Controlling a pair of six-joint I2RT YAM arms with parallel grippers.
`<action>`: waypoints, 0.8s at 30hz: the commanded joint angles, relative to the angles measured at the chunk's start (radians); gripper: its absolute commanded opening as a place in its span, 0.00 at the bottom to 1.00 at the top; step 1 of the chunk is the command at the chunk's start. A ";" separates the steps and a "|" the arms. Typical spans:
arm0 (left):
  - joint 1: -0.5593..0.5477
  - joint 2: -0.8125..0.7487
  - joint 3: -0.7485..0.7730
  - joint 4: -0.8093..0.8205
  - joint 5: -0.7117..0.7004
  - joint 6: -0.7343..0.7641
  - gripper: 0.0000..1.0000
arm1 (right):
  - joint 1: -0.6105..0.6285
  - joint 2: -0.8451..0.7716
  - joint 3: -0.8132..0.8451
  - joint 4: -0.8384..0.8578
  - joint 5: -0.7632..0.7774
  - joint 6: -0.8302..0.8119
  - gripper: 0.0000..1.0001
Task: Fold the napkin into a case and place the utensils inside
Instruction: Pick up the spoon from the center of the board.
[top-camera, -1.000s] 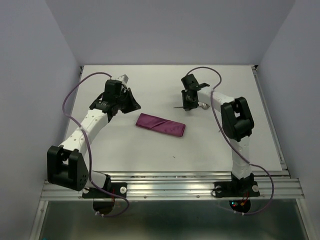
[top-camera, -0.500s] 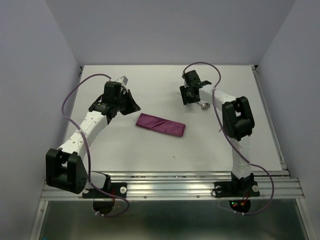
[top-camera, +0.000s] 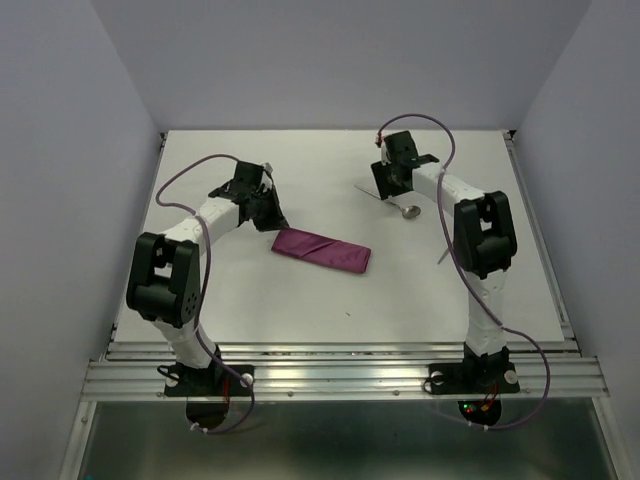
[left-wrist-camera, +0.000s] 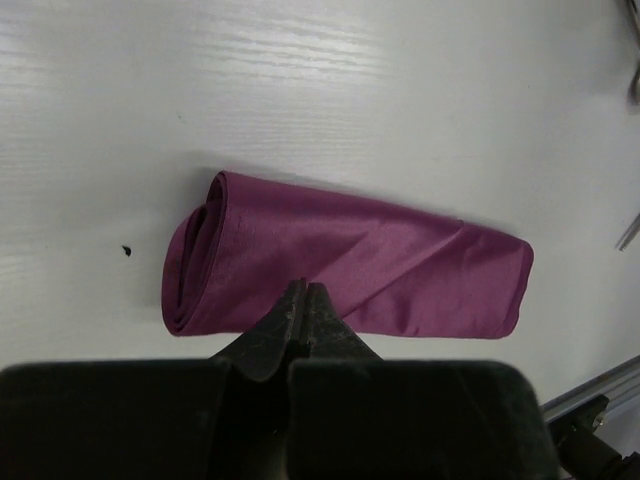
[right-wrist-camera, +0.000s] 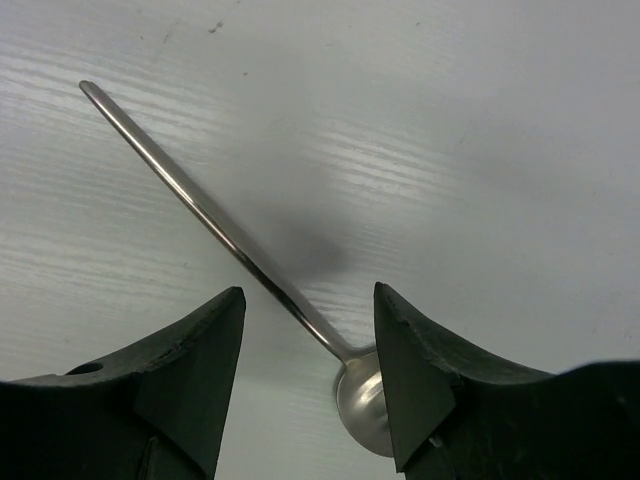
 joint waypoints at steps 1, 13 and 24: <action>0.001 0.045 0.095 0.033 0.002 -0.002 0.00 | -0.044 0.023 0.060 -0.052 -0.096 -0.061 0.59; 0.002 0.171 0.122 0.036 -0.021 -0.014 0.00 | -0.044 0.030 -0.017 -0.055 -0.108 -0.086 0.43; 0.002 0.239 0.067 0.097 -0.021 -0.031 0.00 | -0.044 0.051 -0.037 -0.058 -0.104 -0.063 0.43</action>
